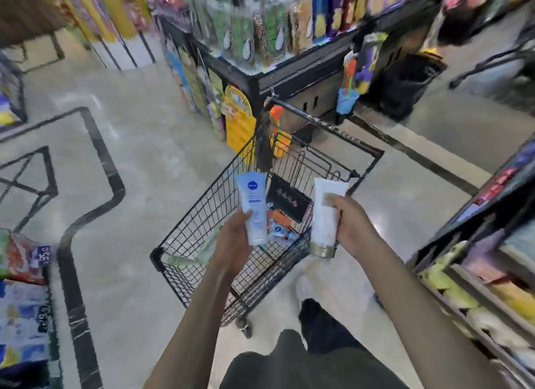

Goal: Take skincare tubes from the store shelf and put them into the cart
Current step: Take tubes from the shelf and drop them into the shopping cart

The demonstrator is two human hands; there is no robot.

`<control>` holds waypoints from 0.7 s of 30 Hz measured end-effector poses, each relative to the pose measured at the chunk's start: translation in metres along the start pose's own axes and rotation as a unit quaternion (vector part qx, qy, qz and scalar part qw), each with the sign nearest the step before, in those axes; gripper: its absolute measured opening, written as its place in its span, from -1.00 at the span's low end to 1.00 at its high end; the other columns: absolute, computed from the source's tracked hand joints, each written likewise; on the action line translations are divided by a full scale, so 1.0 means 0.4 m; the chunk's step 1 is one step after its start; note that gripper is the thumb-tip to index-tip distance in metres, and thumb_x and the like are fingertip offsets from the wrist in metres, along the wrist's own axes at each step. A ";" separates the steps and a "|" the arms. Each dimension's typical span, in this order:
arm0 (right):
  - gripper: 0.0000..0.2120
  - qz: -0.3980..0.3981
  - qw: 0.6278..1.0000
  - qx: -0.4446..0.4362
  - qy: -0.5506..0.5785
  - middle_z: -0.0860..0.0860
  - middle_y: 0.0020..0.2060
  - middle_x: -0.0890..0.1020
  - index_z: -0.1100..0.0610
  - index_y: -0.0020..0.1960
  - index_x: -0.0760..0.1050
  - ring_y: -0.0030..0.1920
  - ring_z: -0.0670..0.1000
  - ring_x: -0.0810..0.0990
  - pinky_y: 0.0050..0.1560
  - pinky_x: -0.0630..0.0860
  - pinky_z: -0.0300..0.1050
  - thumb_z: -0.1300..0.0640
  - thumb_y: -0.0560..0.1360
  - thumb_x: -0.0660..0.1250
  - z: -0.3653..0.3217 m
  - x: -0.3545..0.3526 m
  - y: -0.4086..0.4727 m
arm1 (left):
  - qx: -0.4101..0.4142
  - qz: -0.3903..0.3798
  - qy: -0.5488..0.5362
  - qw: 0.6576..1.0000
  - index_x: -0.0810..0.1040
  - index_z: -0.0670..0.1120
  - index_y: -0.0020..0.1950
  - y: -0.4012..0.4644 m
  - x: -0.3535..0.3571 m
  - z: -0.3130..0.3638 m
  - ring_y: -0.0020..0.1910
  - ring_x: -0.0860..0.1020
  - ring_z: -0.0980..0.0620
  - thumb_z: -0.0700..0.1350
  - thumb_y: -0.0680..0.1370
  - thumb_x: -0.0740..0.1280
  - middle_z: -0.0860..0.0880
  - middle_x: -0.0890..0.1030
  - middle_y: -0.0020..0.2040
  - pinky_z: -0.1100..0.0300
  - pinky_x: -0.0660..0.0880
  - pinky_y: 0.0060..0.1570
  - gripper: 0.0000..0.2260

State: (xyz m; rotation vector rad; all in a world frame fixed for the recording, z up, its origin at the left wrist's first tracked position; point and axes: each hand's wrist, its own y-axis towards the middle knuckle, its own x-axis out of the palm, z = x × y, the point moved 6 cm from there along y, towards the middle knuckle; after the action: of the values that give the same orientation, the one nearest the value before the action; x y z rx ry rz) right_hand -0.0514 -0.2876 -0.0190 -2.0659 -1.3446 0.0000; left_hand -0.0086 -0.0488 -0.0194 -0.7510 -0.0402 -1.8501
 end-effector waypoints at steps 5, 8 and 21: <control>-0.59 0.043 0.999 -0.026 0.019 0.22 0.07 0.67 0.25 0.30 0.53 0.00 0.20 0.65 -0.02 0.62 0.09 0.24 0.47 0.45 0.056 -0.147 -0.181 | -0.036 -0.030 0.078 0.996 0.47 -0.22 0.42 -0.076 0.101 -0.100 0.02 0.62 -0.20 -0.26 0.54 0.38 -0.33 0.61 0.23 0.04 0.63 -0.15 -0.57; -0.55 0.072 0.995 -0.050 0.057 0.24 0.11 0.70 0.23 0.27 0.58 0.10 0.27 0.67 0.21 0.58 0.24 0.14 0.41 0.50 0.080 -0.227 -0.279 | -0.061 -0.053 0.086 0.993 0.47 -0.23 0.42 -0.112 0.168 -0.166 0.00 0.64 -0.17 -0.27 0.45 0.46 -0.37 0.60 0.24 0.03 0.63 -0.15 -0.46; -0.73 0.205 0.953 -0.137 0.173 0.18 0.00 0.71 0.16 0.27 0.54 -0.07 0.17 0.70 -0.03 0.61 0.10 0.12 0.60 0.39 0.117 -0.608 -0.710 | -0.151 -0.229 0.138 0.952 0.47 -0.15 0.41 -0.332 0.595 -0.465 0.06 0.66 -0.19 -0.28 0.45 0.45 -0.34 0.63 0.22 -0.09 0.57 0.13 -0.48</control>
State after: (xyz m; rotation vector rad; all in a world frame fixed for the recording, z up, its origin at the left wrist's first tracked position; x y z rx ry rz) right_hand -0.4131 -0.3898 0.0105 -2.4062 -0.7203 -0.3699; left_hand -0.2611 -0.2608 -0.0045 -0.7226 0.2773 -2.4305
